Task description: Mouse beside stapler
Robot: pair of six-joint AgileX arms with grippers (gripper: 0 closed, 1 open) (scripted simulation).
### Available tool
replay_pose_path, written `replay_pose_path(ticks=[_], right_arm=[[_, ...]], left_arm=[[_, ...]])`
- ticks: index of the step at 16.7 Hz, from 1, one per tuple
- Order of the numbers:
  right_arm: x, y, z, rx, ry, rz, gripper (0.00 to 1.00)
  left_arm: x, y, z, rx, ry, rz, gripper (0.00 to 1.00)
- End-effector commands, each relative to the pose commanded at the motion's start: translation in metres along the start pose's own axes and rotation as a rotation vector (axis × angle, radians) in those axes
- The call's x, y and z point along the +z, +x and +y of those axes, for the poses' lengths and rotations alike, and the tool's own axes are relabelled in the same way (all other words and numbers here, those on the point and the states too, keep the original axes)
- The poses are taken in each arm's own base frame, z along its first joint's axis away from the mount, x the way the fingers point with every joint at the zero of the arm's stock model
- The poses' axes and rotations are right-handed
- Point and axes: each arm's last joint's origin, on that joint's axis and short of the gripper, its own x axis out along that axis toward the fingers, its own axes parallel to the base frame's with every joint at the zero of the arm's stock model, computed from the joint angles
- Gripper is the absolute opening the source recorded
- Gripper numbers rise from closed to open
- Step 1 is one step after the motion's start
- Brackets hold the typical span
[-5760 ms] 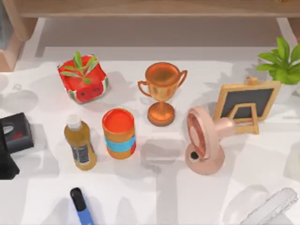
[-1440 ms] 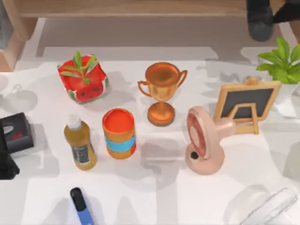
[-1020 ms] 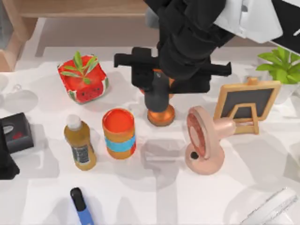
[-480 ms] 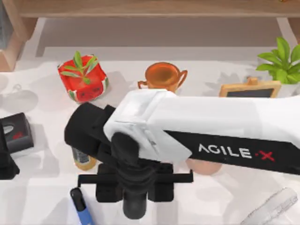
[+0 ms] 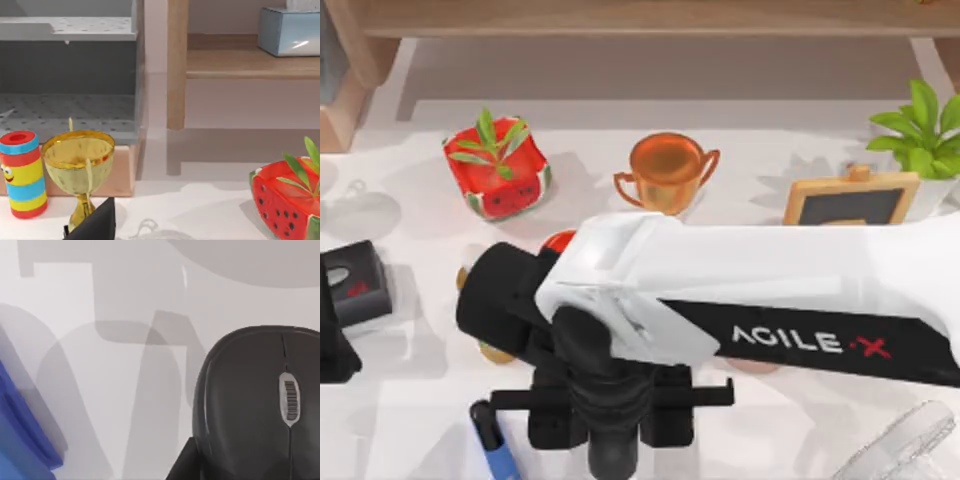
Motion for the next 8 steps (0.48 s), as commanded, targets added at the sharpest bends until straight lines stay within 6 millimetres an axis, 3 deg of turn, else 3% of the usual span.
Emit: replay_pose_path(ticks=[8], right_arm=[[0.0014,-0.0083,0.0017,0.035,0.001,-0.022,0.00]], left_arm=[[0.0000,0.0000,0.0000,0.000,0.000,0.000,1.00]])
